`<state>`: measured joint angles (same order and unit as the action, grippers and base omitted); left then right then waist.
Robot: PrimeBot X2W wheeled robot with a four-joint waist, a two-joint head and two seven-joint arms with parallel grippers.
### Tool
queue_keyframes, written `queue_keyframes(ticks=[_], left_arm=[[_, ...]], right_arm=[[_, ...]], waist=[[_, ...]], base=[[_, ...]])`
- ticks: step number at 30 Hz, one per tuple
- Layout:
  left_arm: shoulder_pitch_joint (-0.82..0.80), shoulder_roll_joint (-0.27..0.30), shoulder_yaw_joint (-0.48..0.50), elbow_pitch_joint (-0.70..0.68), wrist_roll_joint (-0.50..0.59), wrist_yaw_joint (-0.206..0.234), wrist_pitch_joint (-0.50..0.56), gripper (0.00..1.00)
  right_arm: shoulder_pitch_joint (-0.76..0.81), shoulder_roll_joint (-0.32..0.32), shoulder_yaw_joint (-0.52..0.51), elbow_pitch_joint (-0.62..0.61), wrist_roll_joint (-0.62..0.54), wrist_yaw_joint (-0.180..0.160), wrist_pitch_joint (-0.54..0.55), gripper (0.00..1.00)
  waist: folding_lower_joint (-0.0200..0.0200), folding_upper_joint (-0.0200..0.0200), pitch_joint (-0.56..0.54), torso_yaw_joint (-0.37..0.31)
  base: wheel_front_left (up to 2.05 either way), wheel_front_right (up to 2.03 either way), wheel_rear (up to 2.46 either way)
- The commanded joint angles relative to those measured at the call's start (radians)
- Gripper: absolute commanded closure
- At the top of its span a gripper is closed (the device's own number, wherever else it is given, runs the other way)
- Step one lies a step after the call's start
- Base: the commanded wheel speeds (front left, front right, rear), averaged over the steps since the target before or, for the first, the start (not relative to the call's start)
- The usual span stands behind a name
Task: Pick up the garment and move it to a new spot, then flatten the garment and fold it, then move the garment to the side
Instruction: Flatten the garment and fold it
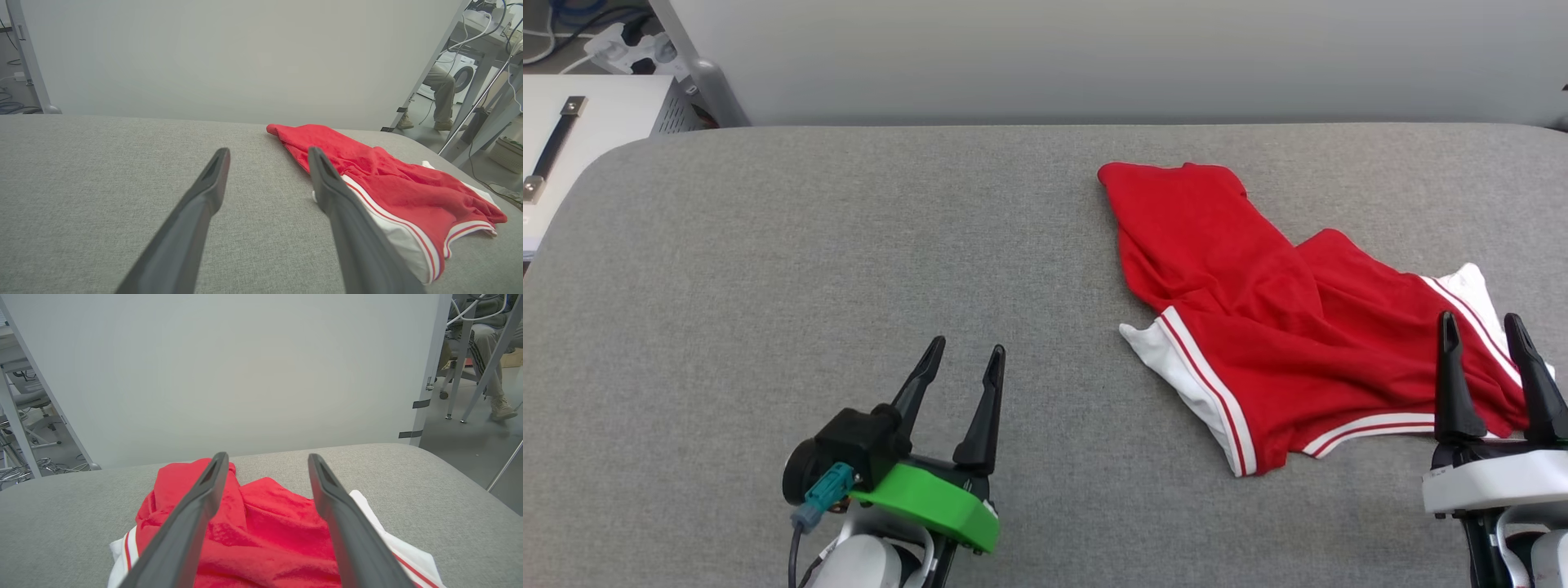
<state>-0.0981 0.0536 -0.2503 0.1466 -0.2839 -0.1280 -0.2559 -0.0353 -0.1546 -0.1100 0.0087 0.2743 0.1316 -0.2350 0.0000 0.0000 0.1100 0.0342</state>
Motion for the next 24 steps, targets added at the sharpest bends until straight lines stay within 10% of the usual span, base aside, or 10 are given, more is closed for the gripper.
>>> queue_keyframes(ticks=[1, 7, 19, 24], left_arm=[[0.001, -0.003, -0.001, 0.009, -0.003, -0.003, -0.006, 0.0], [-0.097, 0.012, -0.072, 0.093, -0.035, -0.003, 0.042, 0.0], [-0.376, 0.008, -0.181, 0.169, -0.138, 0.034, 0.702, 0.0], [-0.455, 0.001, -0.215, 0.179, -0.159, 0.064, 0.821, 0.0]], right_arm=[[-0.012, -0.004, 0.001, 0.0, -0.002, -0.001, -0.009, 0.0], [-0.009, 0.003, 0.005, -0.036, -0.025, -0.001, 0.001, 0.0], [-0.033, 0.011, -0.004, -0.096, -0.043, -0.001, 0.033, 0.0], [-0.057, 0.021, 0.02, -0.098, -0.052, -0.001, 0.036, 0.0]], waist=[[0.0, 0.0, 0.005, -0.006], [0.0, 0.0, 0.036, -0.03], [0.0, 0.0, 0.13, -0.084], [0.0, 0.0, 0.169, -0.113]], base=[[0.0, 0.0, 0.0], [0.0, 0.0, 0.0], [0.0, 0.0, 0.0], [0.0, 0.0, 0.0]])
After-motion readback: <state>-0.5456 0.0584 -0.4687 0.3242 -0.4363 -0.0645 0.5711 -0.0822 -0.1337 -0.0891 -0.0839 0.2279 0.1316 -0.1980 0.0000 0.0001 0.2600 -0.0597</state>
